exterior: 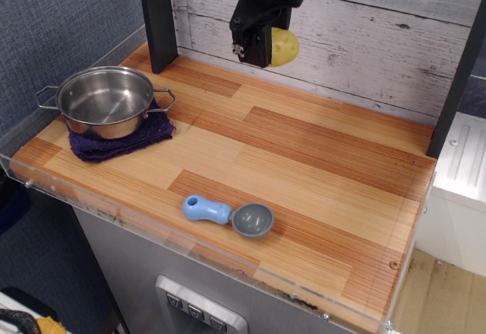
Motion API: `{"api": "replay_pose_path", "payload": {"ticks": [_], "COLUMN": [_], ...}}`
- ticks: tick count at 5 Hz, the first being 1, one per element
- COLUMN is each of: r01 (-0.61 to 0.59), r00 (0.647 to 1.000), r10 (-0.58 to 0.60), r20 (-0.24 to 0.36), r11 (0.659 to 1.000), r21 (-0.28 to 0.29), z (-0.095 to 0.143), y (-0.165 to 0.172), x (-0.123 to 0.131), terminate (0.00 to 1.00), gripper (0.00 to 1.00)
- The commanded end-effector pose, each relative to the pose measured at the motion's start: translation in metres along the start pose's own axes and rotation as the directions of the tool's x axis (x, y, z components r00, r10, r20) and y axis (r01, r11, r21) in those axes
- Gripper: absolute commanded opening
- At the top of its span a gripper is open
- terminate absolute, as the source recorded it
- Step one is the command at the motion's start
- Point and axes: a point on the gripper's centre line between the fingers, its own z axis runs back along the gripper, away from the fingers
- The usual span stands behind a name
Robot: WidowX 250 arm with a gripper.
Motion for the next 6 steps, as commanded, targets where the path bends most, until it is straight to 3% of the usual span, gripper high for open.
{"api": "replay_pose_path", "payload": {"ticks": [1,4,6], "r01": [-0.047,-0.109,-0.119], "r00": [0.999,0.993,0.991], "r10": [0.047,0.107,0.115], "r20": [-0.014,-0.046,-0.067], "r11": [0.999,0.994,0.991], "r21": [0.013,-0.027,-0.058], "z": [-0.01,-0.04,-0.063], "y": [0.014,0.014,0.013], "x": [-0.027,-0.054,-0.053], "terminate": [0.0,0.0,0.0], "gripper": [0.0,0.0,0.0]}}
